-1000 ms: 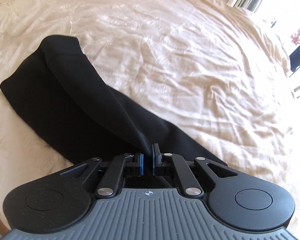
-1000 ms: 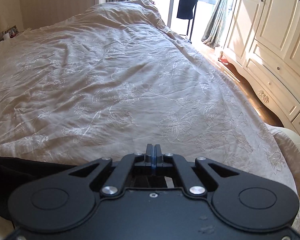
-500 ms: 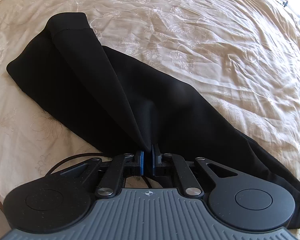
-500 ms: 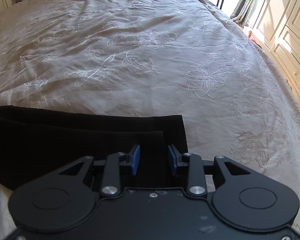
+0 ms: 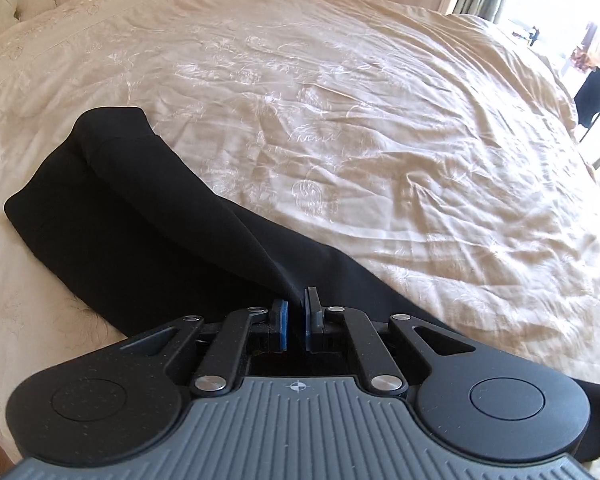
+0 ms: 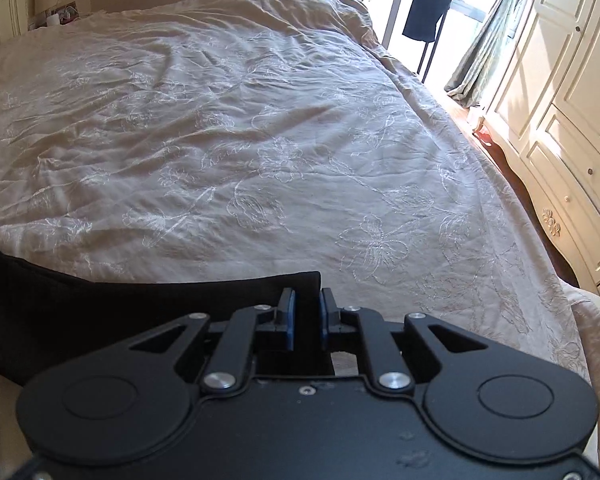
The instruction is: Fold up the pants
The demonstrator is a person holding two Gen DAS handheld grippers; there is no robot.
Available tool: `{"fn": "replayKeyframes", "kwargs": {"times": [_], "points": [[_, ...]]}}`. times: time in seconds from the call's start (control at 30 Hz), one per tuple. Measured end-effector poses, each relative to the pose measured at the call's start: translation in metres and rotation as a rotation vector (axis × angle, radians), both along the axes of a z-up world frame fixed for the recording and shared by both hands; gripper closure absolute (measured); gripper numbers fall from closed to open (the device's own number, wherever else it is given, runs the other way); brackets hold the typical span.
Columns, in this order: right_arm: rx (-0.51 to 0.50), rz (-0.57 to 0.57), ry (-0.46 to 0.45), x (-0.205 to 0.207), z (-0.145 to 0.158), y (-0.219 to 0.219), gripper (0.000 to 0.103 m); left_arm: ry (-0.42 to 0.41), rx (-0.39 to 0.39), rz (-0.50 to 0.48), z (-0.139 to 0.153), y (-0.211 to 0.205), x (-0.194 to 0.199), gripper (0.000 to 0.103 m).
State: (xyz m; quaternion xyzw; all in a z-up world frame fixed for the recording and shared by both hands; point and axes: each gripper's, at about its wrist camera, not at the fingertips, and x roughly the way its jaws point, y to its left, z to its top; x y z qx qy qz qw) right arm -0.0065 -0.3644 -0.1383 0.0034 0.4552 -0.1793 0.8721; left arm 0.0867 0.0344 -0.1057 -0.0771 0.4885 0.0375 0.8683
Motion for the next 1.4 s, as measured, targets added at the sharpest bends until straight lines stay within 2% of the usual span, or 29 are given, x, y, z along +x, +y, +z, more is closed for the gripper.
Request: {"fn": "replayKeyframes", "kwargs": {"times": [0.1, 0.17, 0.23, 0.5, 0.53, 0.7, 0.77, 0.87, 1.0, 1.1, 1.23, 1.4], "points": [[0.013, -0.008, 0.073, 0.005, -0.023, -0.006, 0.091, 0.143, 0.014, 0.019, -0.035, 0.002, 0.004, 0.096], [0.003, 0.005, 0.102, 0.007, -0.034, -0.004, 0.09, 0.27, 0.035, 0.035, -0.061, 0.005, 0.007, 0.093], [0.006, -0.002, 0.115, 0.008, -0.04, -0.004, 0.09, 0.335, 0.023, 0.041, -0.078, 0.009, 0.007, 0.093], [0.003, -0.016, 0.153, 0.007, -0.053, -0.003, 0.084, 0.351, 0.063, -0.048, -0.063, 0.003, 0.006, 0.09], [0.003, -0.017, 0.155, 0.007, -0.055, -0.003, 0.083, 0.353, 0.062, -0.053, -0.06, 0.004, 0.004, 0.086], [0.0, -0.03, 0.148, 0.009, -0.06, -0.002, 0.081, 0.361, 0.035, -0.024, -0.052, 0.023, -0.016, 0.084], [0.013, -0.05, 0.141, 0.009, -0.059, -0.005, 0.076, 0.352, 0.041, -0.007, -0.045, 0.032, -0.022, 0.084], [0.047, -0.094, 0.102, 0.007, -0.05, -0.011, 0.072, 0.324, 0.06, 0.007, -0.031, 0.046, -0.029, 0.084], [0.024, -0.145, 0.004, 0.0, -0.024, -0.009, 0.071, 0.297, 0.098, 0.03, -0.017, 0.067, -0.026, 0.084], [0.023, -0.162, -0.078, -0.004, 0.0, 0.0, 0.07, 0.284, 0.117, 0.043, -0.015, 0.083, -0.006, 0.084], [0.073, -0.103, -0.145, 0.004, 0.027, 0.032, 0.069, 0.286, 0.119, 0.06, -0.017, 0.11, 0.012, 0.084], [0.185, 0.075, -0.16, 0.037, 0.041, 0.107, 0.067, 0.299, 0.109, 0.043, -0.026, 0.155, 0.039, 0.084]]}}
